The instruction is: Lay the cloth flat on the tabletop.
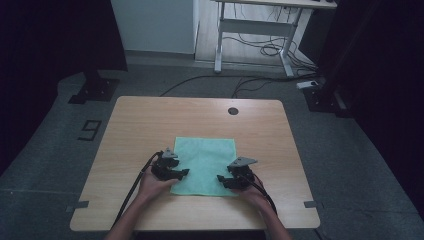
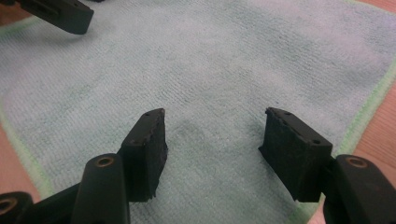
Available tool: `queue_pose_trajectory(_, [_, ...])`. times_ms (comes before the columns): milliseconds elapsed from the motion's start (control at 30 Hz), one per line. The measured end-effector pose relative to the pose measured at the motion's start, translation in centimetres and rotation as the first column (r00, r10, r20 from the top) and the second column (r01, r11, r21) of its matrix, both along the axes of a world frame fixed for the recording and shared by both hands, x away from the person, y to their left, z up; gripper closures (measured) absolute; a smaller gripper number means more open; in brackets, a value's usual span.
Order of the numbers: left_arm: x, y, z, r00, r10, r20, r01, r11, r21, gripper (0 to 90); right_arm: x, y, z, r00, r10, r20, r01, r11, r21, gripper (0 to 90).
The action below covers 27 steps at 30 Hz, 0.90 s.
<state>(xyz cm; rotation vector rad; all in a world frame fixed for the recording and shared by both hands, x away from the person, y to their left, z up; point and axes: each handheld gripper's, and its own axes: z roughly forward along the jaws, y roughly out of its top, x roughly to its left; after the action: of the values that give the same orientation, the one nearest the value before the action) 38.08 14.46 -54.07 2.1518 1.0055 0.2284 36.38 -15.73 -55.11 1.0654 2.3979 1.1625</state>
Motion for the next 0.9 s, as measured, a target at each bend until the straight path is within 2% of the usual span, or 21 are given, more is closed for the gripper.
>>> queue_pose_trajectory(167, [-1.5, -0.1, -0.1, 1.0, -0.004, 0.008, 0.005, 1.0, -0.003, 38.1, -0.6, -0.7, 0.0, 0.9999, 0.013, 0.003, -0.013, 1.0, 0.0, 39.4])
queue_pose_trajectory(233, [-1.6, -0.1, 0.0, 0.9999, -0.004, 0.01, 0.004, 1.0, -0.001, 37.5, -0.6, -0.8, 0.1, 0.9999, 0.014, -0.003, -0.014, 1.0, 0.004, 38.2])
queue_pose_trajectory(300, [-1.6, 0.0, 0.2, 0.9995, 0.009, 0.031, -0.008, 0.9998, -0.017, 37.9, -0.4, -0.7, 0.2, 1.0, 0.008, -0.001, -0.008, 1.0, 0.015, 37.3])
queue_pose_trajectory(367, [-1.5, 0.1, 0.2, 0.9994, 0.012, 0.033, -0.011, 0.9994, -0.034, 38.1, 0.2, -0.2, 0.6, 0.9999, 0.0, 0.01, 0.0, 1.0, 0.031, 36.7])
queue_pose_trajectory(433, [-1.4, 0.0, 0.1, 0.9994, 0.01, 0.032, -0.009, 0.9997, -0.022, 37.9, 1.1, 0.8, 1.0, 0.9998, -0.006, 0.02, 0.005, 0.999, 0.038, 36.0])
queue_pose_trajectory(567, [-1.2, -0.1, -0.1, 0.9998, 0.005, 0.019, -0.005, 1.0, -0.007, 37.8, 3.6, 2.9, 1.2, 0.9998, -0.018, 0.011, 0.018, 0.999, 0.028, 34.8])
queue_pose_trajectory(667, [-1.2, 0.0, -0.2, 0.9998, 0.003, 0.018, -0.003, 1.0, -0.01, 37.8, 4.8, 3.8, 1.4, 0.9997, -0.022, 0.008, 0.022, 1.0, -0.001, 33.6])
queue_pose_trajectory(733, [-1.2, 0.0, -0.2, 0.9998, -0.002, 0.02, 0.003, 1.0, -0.008, 37.7, 5.4, 3.8, 1.5, 0.9996, -0.027, -0.004, 0.027, 1.0, 0.009, 33.3])
queue_pose_trajectory(900, [-1.2, 0.0, -0.2, 0.9998, -0.008, 0.018, 0.008, 0.9999, -0.012, 37.4, 6.3, 2.8, 0.9, 0.9964, -0.069, -0.05, 0.069, 0.998, -0.005, 31.5])
